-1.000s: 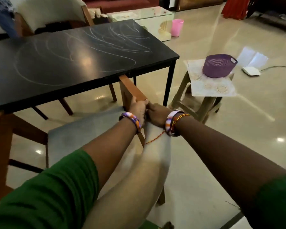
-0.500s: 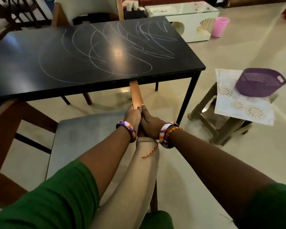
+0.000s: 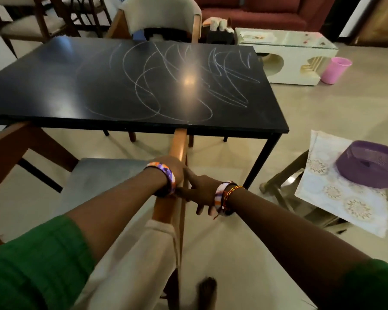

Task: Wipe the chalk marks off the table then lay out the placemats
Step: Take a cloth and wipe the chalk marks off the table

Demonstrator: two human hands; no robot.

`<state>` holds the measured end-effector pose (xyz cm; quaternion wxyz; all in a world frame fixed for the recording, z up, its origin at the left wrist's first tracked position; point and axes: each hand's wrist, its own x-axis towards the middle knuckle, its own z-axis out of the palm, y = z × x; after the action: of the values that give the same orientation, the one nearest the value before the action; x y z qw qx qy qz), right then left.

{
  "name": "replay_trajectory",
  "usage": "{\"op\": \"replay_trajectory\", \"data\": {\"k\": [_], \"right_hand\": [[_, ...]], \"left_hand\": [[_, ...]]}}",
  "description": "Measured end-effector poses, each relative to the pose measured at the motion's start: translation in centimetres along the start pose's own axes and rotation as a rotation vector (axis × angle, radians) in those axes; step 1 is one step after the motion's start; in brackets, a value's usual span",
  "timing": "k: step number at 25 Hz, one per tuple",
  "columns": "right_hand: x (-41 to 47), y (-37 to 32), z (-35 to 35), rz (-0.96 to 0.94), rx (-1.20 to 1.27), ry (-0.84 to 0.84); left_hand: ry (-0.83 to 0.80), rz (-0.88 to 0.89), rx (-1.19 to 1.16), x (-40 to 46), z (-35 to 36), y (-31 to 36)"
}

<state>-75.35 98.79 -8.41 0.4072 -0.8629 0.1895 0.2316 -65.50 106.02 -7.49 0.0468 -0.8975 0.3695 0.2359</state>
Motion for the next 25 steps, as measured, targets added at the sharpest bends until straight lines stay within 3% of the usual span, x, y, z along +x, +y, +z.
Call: {"op": "replay_trajectory", "data": {"k": [2,4,7,9,14,20,25], "right_hand": [[-0.7,2.5,-3.3,0.019,-0.225,0.009],[-2.3,6.1,-6.8,0.086,-0.408,0.063],[-6.5,11.8,-11.3,0.189,-0.403,0.141],[-9.4,15.5,-13.3,0.272,-0.398,0.183],[-14.1,25.1,-16.8,0.422,-0.286,0.266],[-17.2,38.4,-22.0,0.551,-0.106,0.366],[-16.9,46.2,-24.3,0.576,-0.021,0.3]], "left_hand": [[0.046,0.107,0.317,1.2,-1.9,3.1],[0.131,0.295,0.295,2.9,-2.9,8.0],[-0.118,0.524,0.176,3.7,-2.1,17.5],[-0.258,0.666,0.262,4.5,-1.3,23.2],[-0.324,0.899,0.346,7.1,-0.6,35.2],[-0.416,0.897,0.432,12.9,1.0,47.6],[-0.514,0.777,0.224,18.2,1.6,51.8]]}}
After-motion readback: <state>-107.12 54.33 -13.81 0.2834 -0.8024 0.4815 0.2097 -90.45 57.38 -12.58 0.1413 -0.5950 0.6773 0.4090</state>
